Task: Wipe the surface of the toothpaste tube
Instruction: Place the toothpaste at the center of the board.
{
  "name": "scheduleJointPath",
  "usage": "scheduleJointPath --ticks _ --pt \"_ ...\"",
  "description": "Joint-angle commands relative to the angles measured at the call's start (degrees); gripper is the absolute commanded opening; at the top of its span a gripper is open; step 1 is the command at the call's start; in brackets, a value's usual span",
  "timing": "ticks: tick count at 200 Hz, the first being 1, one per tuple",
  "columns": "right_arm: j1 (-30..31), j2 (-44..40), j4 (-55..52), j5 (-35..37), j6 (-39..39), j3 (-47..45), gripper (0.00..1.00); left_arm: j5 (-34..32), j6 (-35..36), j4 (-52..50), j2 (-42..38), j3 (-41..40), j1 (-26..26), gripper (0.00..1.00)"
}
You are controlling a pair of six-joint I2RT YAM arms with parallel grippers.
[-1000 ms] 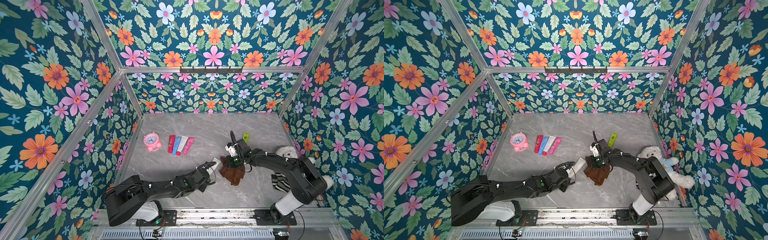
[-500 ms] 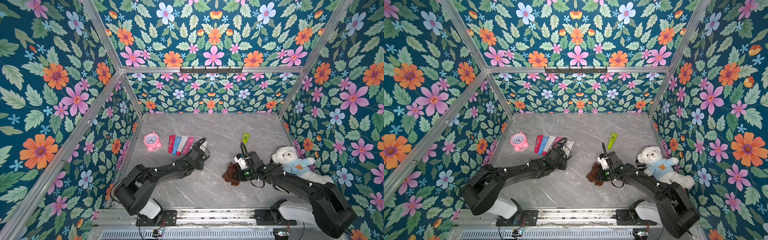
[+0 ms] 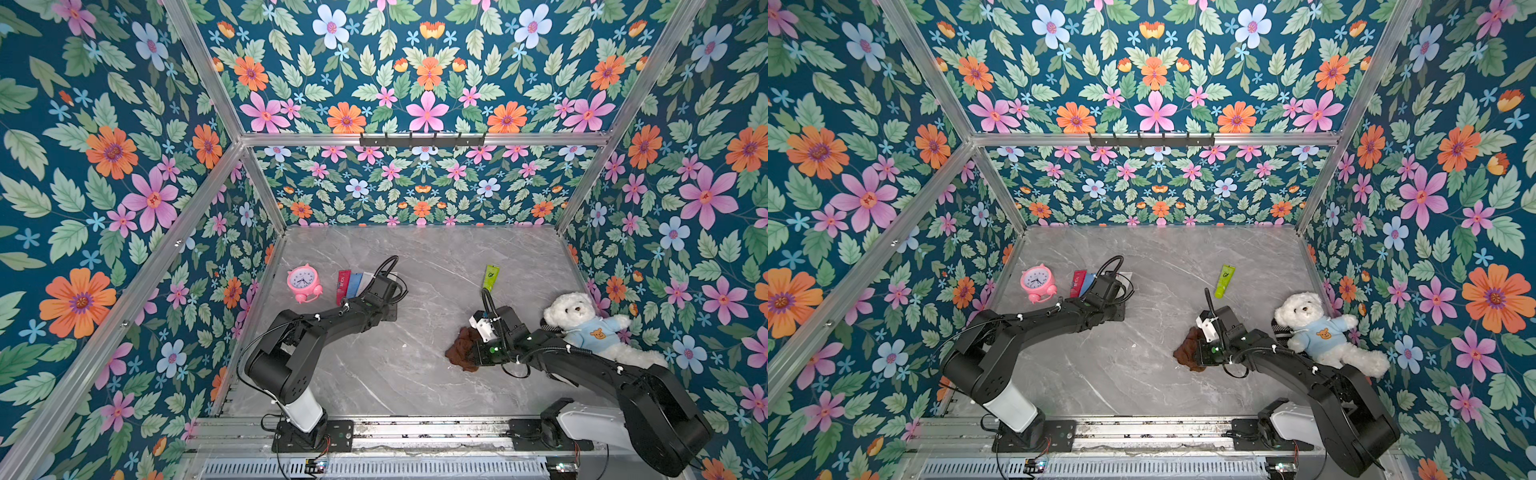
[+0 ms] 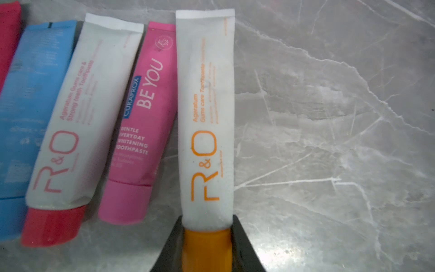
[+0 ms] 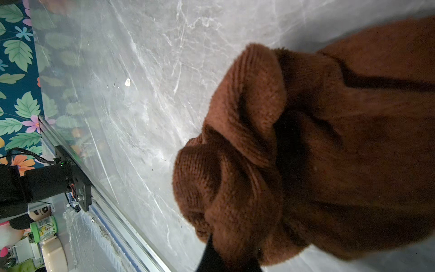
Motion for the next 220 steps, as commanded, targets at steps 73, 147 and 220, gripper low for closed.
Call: scheduleJointPath --ticks 73,147,220 --pt "0.0 0.08 0.47 -0.89 -0.53 0.07 0.0 -1.88 1.99 -5.6 2.36 2.25 0.72 0.28" --pt "0.06 -0.71 0.4 -0.76 -0.56 -0.14 0.0 -0.49 3.42 -12.13 -3.54 7.56 0.23 0.63" --pt "-0.06 -13.94 -2.47 1.65 4.69 -6.3 0.0 6.17 3.13 -0.91 -3.23 15.46 -7.1 0.72"
